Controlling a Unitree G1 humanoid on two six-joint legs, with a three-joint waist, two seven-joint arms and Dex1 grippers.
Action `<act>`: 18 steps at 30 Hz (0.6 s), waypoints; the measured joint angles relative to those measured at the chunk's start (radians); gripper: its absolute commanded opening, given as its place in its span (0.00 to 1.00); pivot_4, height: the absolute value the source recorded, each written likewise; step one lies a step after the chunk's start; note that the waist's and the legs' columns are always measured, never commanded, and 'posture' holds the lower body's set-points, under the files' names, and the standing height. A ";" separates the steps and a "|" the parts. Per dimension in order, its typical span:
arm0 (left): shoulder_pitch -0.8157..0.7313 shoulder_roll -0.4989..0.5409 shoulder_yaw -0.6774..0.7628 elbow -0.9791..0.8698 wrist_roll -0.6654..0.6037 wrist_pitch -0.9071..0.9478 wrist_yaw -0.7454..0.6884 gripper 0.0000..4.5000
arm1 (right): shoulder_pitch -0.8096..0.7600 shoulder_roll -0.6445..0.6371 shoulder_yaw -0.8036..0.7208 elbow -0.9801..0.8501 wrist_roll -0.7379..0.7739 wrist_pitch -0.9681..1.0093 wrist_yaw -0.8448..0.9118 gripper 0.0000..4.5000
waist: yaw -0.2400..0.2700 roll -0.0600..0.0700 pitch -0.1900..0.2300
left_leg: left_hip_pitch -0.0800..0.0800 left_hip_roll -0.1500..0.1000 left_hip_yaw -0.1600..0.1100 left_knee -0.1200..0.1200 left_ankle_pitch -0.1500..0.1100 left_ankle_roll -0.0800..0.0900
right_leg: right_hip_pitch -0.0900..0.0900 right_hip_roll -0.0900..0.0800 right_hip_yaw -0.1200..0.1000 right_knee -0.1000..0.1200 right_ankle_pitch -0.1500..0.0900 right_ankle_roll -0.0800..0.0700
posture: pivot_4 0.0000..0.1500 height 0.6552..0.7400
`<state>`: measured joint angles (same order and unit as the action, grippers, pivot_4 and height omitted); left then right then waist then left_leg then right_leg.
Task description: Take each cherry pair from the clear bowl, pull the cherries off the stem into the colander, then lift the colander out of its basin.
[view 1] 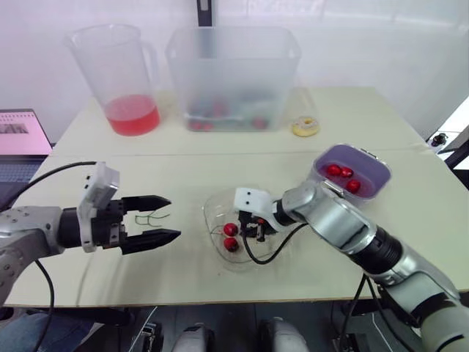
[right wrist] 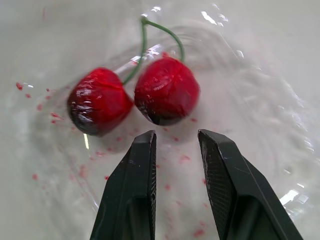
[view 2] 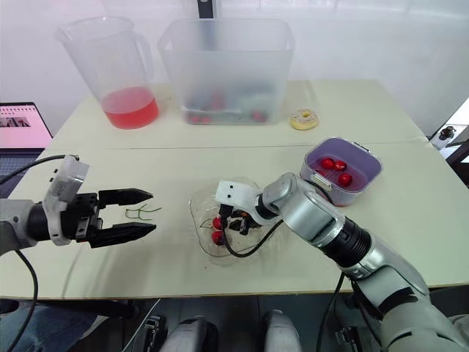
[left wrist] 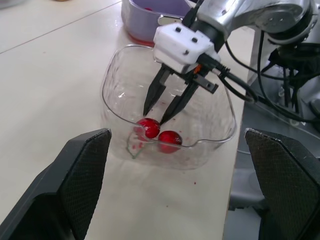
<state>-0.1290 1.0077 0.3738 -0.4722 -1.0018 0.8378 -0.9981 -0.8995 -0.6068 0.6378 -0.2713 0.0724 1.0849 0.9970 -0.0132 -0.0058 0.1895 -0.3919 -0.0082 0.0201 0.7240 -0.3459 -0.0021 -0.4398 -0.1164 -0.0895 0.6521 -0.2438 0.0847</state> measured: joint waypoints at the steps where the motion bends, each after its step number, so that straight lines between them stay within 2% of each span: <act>1: -0.002 0.000 0.000 0.000 0.001 0.000 0.000 1.00 | -0.013 0.000 -0.003 0.000 0.001 -0.001 0.001 0.30 | 0.000 0.000 0.000 | 0.000 0.000 0.000 0.000 0.000 0.000 | 0.000 0.000 0.000 0.000 0.000 0.000 | 1.00 0.37; 3: -0.003 0.000 -0.002 0.000 0.004 -0.001 0.000 1.00 | -0.037 0.001 -0.012 0.003 0.012 -0.001 0.008 0.30 | -0.001 0.000 0.000 | 0.000 0.000 0.000 0.000 0.000 0.000 | 0.000 0.000 0.000 0.000 0.000 0.000 | 1.00 0.37; 6: -0.003 0.000 -0.003 0.000 0.008 -0.001 -0.001 1.00 | -0.060 0.017 -0.023 0.013 0.033 0.002 0.014 0.47 | -0.001 0.000 0.000 | 0.000 0.000 0.000 0.000 0.000 0.000 | 0.000 0.000 0.000 0.000 0.000 0.000 | 1.00 0.37; 10: -0.002 0.000 -0.002 0.001 0.010 -0.001 -0.002 1.00 | -0.075 0.043 -0.022 0.033 0.059 0.019 0.022 0.88 | 0.000 0.000 0.000 | 0.000 0.000 0.000 0.000 0.000 0.000 | 0.000 0.000 0.000 0.000 0.000 0.000 | 1.00 0.37; 18: 0.000 0.000 -0.002 0.001 0.011 -0.001 -0.001 1.00 | -0.084 0.107 -0.012 0.093 0.069 0.033 -0.007 0.88 | 0.000 0.000 0.000 | 0.000 0.000 0.000 0.000 0.000 0.000 | 0.000 0.000 0.000 0.000 0.000 0.000 | 1.00 0.37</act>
<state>-0.1286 1.0077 0.3716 -0.4715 -0.9912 0.8373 -0.9992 -0.9840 -0.5000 0.6254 -0.1782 0.1418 1.1174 0.9899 -0.0136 -0.0058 0.1895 -0.3919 -0.0082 0.0202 0.7238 -0.3459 -0.0021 -0.4400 -0.1166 -0.0895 0.6520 -0.2438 0.0847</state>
